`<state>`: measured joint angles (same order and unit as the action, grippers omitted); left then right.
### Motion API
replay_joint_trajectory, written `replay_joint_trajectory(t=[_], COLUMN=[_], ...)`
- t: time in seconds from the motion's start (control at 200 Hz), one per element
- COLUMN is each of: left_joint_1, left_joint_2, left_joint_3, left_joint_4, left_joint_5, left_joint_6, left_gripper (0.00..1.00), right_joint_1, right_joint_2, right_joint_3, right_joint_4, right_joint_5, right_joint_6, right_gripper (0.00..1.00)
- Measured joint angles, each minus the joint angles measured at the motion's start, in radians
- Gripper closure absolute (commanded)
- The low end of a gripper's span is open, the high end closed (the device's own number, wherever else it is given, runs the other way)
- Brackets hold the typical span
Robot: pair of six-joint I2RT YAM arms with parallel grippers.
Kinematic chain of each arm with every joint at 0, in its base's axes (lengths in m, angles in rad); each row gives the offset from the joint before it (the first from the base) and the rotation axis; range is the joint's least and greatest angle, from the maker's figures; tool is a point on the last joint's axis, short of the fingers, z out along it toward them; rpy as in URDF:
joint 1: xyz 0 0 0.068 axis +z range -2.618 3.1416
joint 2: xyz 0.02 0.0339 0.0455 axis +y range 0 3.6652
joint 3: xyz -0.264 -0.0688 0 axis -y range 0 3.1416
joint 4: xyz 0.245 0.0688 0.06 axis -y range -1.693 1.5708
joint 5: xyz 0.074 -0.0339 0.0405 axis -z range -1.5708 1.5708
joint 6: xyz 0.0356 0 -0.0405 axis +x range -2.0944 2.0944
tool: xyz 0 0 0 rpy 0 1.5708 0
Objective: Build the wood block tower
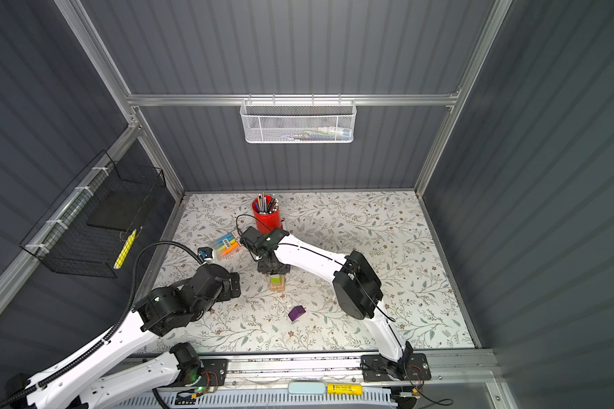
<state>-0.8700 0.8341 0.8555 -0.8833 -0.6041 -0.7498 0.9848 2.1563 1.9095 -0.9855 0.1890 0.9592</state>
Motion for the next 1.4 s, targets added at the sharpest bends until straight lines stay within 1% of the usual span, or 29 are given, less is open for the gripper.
replay_joint_trajectory(t=[0.075, 0.19, 0.335, 0.425, 0.745, 1.086, 1.246, 1.401], left_joint_1=[0.000, 0.000, 0.000, 0.000, 0.000, 0.000, 0.000, 0.000], left_joint_2=[0.000, 0.000, 0.000, 0.000, 0.000, 0.000, 0.000, 0.000], left_joint_3=[0.000, 0.000, 0.000, 0.000, 0.000, 0.000, 0.000, 0.000], left_joint_4=[0.000, 0.000, 0.000, 0.000, 0.000, 0.000, 0.000, 0.000], left_joint_5=[0.000, 0.000, 0.000, -0.003, -0.003, -0.003, -0.004, -0.004], left_joint_6=[0.000, 0.000, 0.000, 0.000, 0.000, 0.000, 0.000, 0.000], left_gripper=[0.00, 0.00, 0.00, 0.00, 0.00, 0.00, 0.00, 0.00], right_joint_1=[0.000, 0.001, 0.005, 0.008, 0.013, 0.016, 0.018, 0.018], right_joint_2=[0.000, 0.009, 0.012, 0.012, 0.012, 0.012, 0.008, 0.001], right_joint_3=[0.001, 0.022, 0.043, 0.048, 0.050, 0.051, 0.057, 0.064], right_joint_4=[-0.006, -0.019, -0.039, -0.044, -0.065, -0.077, -0.079, -0.078], right_joint_5=[-0.003, -0.005, 0.003, 0.009, 0.028, 0.046, 0.047, 0.046], right_joint_6=[-0.001, -0.008, -0.012, -0.013, -0.017, -0.018, -0.018, -0.021], right_gripper=[0.55, 0.50, 0.48, 0.48, 0.56, 0.58, 0.55, 0.56])
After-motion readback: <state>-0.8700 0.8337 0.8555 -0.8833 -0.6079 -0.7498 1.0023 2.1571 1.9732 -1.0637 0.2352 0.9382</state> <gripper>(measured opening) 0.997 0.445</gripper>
